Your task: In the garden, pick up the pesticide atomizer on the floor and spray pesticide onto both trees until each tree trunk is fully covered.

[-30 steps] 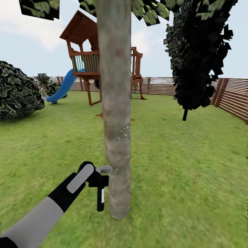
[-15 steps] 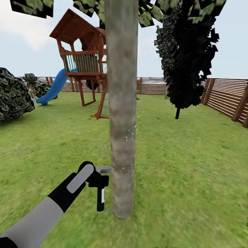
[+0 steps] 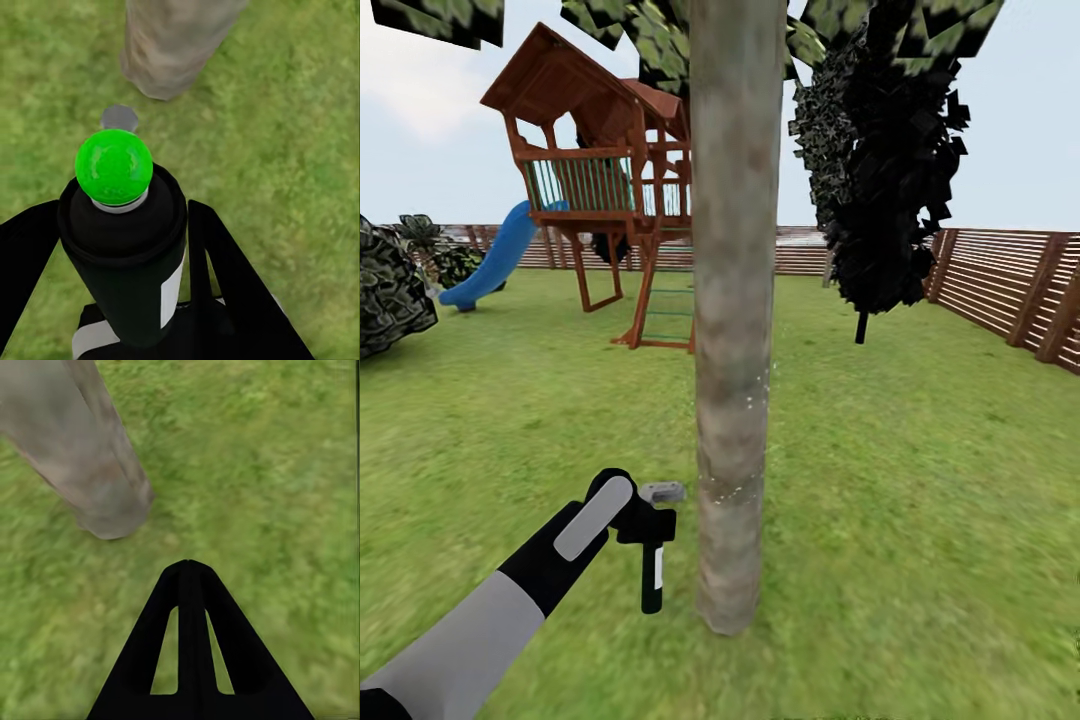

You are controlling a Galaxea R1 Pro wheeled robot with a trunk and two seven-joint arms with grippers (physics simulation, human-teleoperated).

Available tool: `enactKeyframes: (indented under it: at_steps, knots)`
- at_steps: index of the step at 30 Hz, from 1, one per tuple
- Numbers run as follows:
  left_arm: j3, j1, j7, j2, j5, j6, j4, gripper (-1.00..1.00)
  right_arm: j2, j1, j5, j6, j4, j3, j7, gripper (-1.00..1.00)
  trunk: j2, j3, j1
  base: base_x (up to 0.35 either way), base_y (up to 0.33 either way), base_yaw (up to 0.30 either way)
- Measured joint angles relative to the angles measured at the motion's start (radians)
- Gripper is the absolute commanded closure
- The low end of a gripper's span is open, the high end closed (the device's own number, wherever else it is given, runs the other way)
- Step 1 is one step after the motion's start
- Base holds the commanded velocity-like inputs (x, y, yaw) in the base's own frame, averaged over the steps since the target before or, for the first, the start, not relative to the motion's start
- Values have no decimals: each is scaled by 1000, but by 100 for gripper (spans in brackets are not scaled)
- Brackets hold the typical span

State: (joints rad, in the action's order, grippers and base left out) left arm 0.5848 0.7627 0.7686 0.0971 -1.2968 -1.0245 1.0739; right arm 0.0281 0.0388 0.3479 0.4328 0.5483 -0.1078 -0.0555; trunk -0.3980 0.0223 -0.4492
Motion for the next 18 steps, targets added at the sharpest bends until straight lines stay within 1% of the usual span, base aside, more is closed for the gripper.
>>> enactKeyframes:
  at_steps: [3, 9, 10, 12, 13, 14, 15, 16, 18]
  knots:
    - [0, 0, 0, 0, -2, 4, 0, 100, 0, 0, 0, 0, 1, 0, 0, 100, 0, -1, 0, -4, 26, -151]
    - [-9, 1, 3, -1, -2, 0, 11, 100, 0, 0, 1, -1, 0, 0, 0, 100, 0, -1, 0, 0, 3, -19]
    - [-9, 5, 6, -1, -3, -11, 10, 100, 0, 0, 1, -1, 0, 0, 0, 100, 0, -1, 0, 0, 0, -2]
    - [-10, 35, 20, -1, -8, -23, 10, 100, 0, 0, 2, -1, 0, 0, 0, 100, 0, -2, 0, 0, 0, -1]
    - [-11, 73, 35, -1, -12, -22, 5, 100, 0, 0, 2, -1, 0, 0, 0, 100, 0, -2, 0, 0, 0, 0]
    - [-11, 138, 51, -1, -13, -23, -22, 100, 0, 0, 3, -2, -1, 0, 0, 100, 0, -2, 0, 0, 0, 0]
    - [-11, 193, 57, -2, -9, -23, -66, 100, 1, 0, 3, -2, -1, 0, 0, 100, 0, -2, 0, 0, 0, 0]
    - [-11, 230, 60, -2, -17, -23, -98, 100, 1, 0, 3, -2, 0, 0, 0, 100, 0, -2, 0, 0, 0, 0]
    - [-11, 335, 63, -8, -17, -23, -191, 100, 2, 0, 3, -2, 0, 0, 0, 100, 0, -2, 0, 0, 0, 0]
